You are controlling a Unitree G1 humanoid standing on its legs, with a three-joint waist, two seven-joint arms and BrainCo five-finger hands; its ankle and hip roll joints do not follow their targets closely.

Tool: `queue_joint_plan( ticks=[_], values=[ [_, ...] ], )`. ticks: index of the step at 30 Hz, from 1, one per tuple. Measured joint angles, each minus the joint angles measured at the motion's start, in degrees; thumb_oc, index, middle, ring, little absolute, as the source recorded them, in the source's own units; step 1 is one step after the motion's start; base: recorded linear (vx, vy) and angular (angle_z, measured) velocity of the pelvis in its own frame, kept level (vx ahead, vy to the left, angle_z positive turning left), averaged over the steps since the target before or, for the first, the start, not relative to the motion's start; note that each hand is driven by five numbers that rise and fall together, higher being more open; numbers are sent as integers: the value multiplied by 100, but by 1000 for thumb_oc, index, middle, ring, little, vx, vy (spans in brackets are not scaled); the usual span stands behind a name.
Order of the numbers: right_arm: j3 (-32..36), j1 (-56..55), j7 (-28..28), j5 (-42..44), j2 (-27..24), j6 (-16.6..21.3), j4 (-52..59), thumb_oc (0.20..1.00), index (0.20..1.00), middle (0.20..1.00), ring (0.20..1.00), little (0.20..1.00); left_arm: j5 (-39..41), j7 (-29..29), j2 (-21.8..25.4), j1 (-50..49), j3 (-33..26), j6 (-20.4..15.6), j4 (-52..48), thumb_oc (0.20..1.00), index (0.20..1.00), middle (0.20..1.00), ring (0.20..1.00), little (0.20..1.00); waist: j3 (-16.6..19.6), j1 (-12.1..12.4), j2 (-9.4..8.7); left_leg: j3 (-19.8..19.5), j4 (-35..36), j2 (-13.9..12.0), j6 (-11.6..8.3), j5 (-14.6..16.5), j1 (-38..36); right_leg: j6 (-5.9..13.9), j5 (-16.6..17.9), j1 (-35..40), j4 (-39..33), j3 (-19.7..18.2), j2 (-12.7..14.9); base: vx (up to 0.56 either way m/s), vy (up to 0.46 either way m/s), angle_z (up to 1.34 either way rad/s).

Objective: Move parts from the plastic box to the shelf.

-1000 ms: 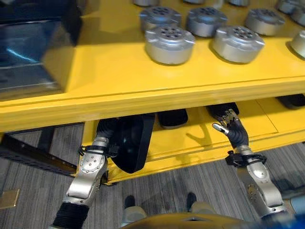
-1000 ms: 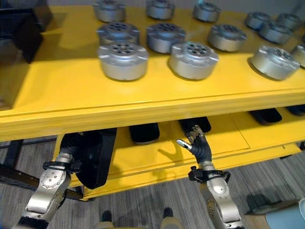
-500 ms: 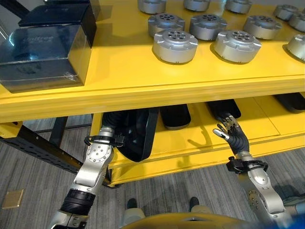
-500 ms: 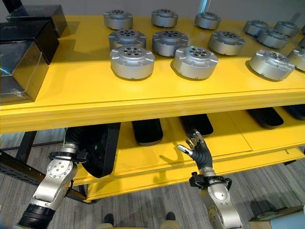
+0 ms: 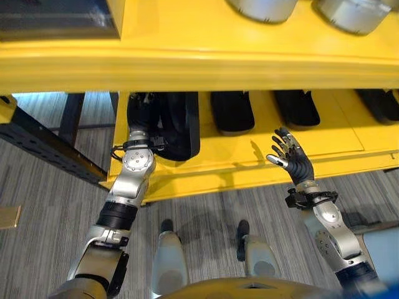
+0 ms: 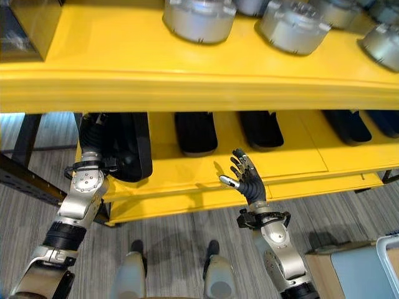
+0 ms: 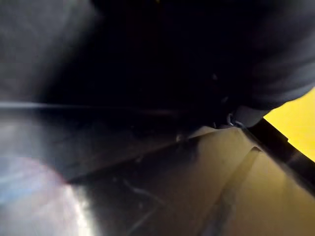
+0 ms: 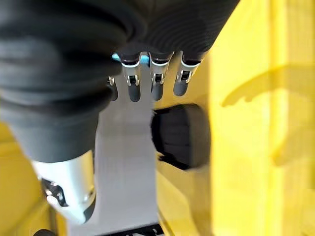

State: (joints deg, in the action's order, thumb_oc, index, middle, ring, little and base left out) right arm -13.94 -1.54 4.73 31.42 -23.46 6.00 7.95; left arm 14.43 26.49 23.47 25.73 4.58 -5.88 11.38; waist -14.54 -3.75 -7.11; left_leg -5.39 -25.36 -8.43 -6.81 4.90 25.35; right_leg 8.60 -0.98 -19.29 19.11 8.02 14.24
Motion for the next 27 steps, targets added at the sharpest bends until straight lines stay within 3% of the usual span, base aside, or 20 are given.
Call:
queue_joint_plan(
  ticks=[10,27],
  values=[
    [-208,399,6,168,-25,10,29,1000,1000,1000,1000,1000,247,538,218,946,-244,-10,971,200,200,200,200,200,-96,-130,46,-155,-459,-69,10,-7,951,-71,-169,-968,703,-3,-46,-51,-21,2],
    [-255,429,-189,402,-146,26,170,1000,1000,1000,1000,1000,406,630,1028,1680,-219,164,2064,200,200,200,200,200,-93,-185,-2,-288,-1534,-65,3,538,1847,-145,-695,-1734,1608,-2,2,0,-2,2]
  ],
)
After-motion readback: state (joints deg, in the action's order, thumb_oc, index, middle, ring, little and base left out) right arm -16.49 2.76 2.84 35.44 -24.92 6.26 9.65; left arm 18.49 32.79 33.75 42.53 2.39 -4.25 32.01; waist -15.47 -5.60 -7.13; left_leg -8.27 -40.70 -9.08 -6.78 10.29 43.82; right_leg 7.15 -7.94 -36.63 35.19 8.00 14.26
